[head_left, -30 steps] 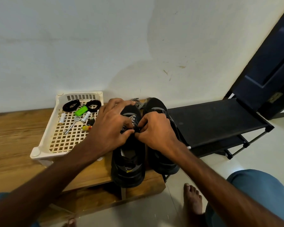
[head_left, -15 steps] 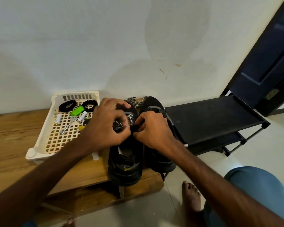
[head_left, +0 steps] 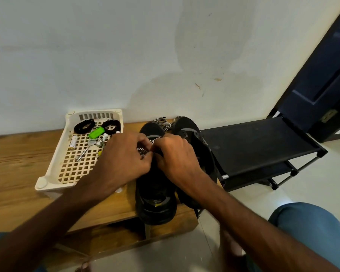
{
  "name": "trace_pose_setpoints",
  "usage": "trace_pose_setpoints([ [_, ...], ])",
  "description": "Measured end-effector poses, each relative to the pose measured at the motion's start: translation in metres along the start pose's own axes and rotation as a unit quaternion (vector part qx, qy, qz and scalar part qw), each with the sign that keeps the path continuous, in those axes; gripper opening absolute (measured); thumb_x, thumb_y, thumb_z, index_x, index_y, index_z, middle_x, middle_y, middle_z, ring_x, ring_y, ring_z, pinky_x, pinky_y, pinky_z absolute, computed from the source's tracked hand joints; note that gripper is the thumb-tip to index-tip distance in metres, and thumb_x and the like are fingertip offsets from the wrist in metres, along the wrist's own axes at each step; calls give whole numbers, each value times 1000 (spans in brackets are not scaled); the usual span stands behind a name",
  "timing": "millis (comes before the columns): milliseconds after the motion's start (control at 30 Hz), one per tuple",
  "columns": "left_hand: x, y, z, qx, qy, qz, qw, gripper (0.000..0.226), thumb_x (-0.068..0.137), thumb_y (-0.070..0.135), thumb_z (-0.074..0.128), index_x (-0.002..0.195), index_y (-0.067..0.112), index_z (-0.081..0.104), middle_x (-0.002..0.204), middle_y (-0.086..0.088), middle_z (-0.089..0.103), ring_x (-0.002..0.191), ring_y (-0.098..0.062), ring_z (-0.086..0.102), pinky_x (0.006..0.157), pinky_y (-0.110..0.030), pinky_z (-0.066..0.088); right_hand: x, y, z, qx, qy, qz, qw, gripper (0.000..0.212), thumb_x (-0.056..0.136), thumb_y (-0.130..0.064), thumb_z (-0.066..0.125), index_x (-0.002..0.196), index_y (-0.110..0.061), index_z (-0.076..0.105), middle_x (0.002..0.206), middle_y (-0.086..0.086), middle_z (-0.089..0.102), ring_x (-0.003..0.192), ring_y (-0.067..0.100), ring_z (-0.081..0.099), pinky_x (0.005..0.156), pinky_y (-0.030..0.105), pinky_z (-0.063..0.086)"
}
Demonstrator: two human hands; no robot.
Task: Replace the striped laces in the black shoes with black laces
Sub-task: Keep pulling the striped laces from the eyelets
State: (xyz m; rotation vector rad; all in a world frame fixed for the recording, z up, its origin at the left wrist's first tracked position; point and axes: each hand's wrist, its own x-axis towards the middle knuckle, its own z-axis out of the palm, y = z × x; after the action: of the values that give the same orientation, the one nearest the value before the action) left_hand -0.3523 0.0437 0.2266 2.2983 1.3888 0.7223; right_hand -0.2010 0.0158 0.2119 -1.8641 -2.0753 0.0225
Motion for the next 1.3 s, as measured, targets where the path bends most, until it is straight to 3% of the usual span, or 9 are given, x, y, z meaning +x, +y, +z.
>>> trace_pose_setpoints([
  [167,-4,-3,11,4,-21,-6,1000,26,75,25,83,97,28,69,70,16,63,61,1,62,73,-26,55,5,11,-7,121,-16,38,992,11,88,-13,74,97,-16,80,89,0,75,83,16,71,79,36,61],
  [300,2,-8,15,-12,-17,-52,998,22,73,25,83,87,28,67,81,16,67,60,7,57,64,-9,41,8,23,-9,239,-16,121,963,4,85,-12,80,85,-14,77,80,-2,76,74,8,72,75,31,62],
  [467,5,-13,15,-22,-7,-86,996,20,70,24,82,82,28,67,75,15,67,68,5,61,60,-11,38,4,22,-13,486,-71,258,832,6,97,-3,66,95,-7,70,97,16,77,91,24,77,82,45,64],
  [600,7,-14,13,-32,-27,-78,996,18,70,21,82,79,29,69,73,15,69,70,4,65,63,-11,43,1,21,-16,288,-49,90,952,24,91,-12,73,116,-13,71,112,-1,74,99,12,70,93,35,60],
  [700,11,-17,10,-38,-48,-77,995,17,69,19,82,78,28,71,72,14,70,69,3,65,63,-12,46,-2,7,-9,116,-33,-30,992,36,86,-22,78,122,-21,71,123,-5,67,115,14,61,95,35,55],
  [933,13,-22,4,-28,-54,-93,994,16,72,23,85,73,31,72,82,16,71,81,1,64,72,-13,43,7,7,-1,37,-7,-73,997,13,94,-19,70,102,-22,80,119,-5,72,114,19,64,85,37,57],
  [1100,13,-23,5,-12,-43,-96,994,17,72,23,84,67,32,70,84,17,71,77,5,59,63,-9,35,9,25,-15,268,65,102,956,3,82,-22,84,83,-25,84,105,-14,77,97,-4,69,88,29,60],
  [1200,13,-22,5,-19,-37,-95,995,12,73,23,84,69,28,73,84,16,72,79,1,62,70,-16,44,5,33,-26,236,169,158,944,3,83,-25,83,80,-25,82,81,-22,71,82,-2,68,81,28,61],
  [1300,11,-20,8,-11,-31,-89,995,11,74,23,82,70,28,73,86,15,72,79,1,60,70,-17,40,0,26,-20,123,125,82,981,22,83,-30,81,103,-22,78,109,-9,72,106,11,64,96,37,56],
])
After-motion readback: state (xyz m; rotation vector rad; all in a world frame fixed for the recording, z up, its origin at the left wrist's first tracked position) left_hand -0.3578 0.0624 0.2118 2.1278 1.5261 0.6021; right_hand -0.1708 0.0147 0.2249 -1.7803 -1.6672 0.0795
